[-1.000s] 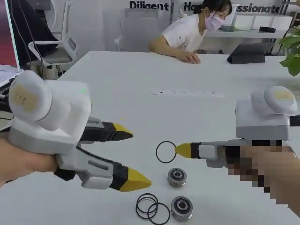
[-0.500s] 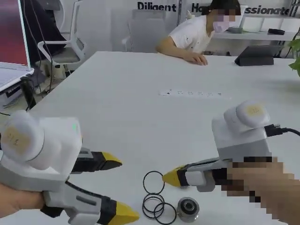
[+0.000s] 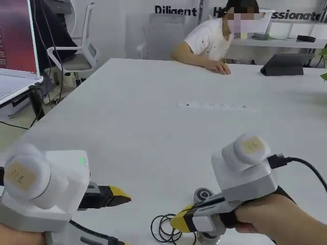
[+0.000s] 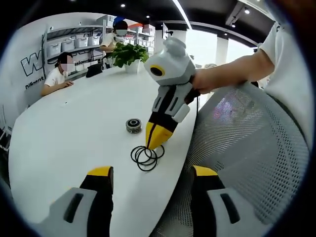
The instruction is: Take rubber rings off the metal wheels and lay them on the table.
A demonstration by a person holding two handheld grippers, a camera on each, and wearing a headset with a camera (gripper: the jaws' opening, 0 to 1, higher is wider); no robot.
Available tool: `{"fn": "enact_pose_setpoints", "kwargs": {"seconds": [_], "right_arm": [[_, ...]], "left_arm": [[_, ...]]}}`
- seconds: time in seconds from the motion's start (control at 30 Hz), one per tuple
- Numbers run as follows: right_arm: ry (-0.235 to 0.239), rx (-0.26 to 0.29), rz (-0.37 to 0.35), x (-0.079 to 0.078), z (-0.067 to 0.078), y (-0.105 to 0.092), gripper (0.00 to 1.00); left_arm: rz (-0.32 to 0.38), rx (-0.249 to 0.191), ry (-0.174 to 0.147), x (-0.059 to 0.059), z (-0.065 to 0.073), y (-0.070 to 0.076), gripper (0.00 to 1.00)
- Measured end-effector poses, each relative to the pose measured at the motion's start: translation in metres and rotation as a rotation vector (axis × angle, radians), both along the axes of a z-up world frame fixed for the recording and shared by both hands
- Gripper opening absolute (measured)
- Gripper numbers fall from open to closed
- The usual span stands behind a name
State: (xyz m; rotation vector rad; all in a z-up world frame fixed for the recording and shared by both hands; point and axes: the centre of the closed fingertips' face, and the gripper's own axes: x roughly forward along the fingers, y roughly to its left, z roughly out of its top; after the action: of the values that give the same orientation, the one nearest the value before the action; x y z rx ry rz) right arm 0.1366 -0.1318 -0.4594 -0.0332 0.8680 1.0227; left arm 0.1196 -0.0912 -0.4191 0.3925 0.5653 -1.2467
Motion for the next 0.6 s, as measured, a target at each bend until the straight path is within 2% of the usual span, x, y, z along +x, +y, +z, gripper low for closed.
{"fn": "enact_pose_setpoints", "kwargs": {"seconds": [0.27,0.47,0.6], "right_arm": [[-0.020,-0.054,0.018,-0.001,-0.010,-0.003,0.00],[-0.050,-0.084,0.002,0.005,-0.012,-0.008,0.11],[-0.055,-0.071,-0.015,0.008,-0.007,-0.011,0.13]], "left_arm": [[0.001,0.004,0.012,-0.005,-0.004,0.000,0.60],[0.009,-0.001,0.012,-0.006,-0.003,0.000,0.60],[0.010,-0.004,0.015,-0.008,-0.003,0.000,0.60]]}}
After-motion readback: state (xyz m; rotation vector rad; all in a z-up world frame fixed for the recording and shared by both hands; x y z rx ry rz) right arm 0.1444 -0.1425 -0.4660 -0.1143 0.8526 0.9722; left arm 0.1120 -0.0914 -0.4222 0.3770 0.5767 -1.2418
